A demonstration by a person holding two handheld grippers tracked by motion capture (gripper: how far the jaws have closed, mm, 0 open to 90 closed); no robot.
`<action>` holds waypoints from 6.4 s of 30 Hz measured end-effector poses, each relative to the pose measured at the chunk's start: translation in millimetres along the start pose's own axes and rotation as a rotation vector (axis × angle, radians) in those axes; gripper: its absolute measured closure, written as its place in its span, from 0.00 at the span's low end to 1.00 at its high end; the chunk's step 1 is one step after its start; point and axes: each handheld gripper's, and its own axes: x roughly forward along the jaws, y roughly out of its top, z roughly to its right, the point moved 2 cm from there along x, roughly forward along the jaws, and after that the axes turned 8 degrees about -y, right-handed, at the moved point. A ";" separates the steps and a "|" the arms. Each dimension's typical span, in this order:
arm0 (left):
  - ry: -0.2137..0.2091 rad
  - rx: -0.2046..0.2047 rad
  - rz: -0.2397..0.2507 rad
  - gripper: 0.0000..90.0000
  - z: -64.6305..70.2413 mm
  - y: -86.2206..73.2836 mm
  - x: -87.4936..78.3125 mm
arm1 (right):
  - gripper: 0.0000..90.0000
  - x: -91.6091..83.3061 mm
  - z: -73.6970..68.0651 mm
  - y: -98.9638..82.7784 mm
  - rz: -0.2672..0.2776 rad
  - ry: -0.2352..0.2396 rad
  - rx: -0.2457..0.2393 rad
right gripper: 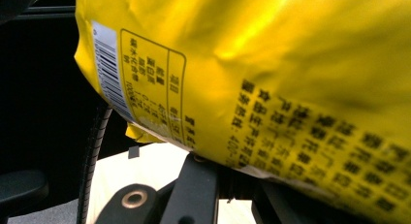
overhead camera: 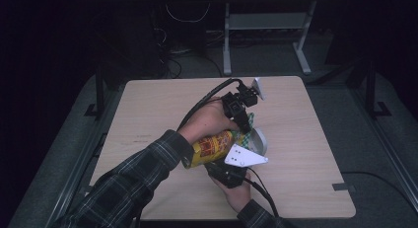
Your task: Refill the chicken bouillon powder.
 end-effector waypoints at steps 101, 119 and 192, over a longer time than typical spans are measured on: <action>-0.103 0.015 0.174 1.00 -5.1 -40.3 -27.5 | 1.00 7.9 2.1 -14.3 -0.121 -0.017 -0.046; -0.130 0.016 0.345 1.00 -12.7 -75.7 -49.3 | 1.00 3.3 9.1 -16.5 -0.171 -0.027 -0.038; 0.228 -0.123 1.030 1.00 -117.9 -258.7 -56.2 | 1.00 -101.7 68.2 -3.0 -0.328 -0.063 0.001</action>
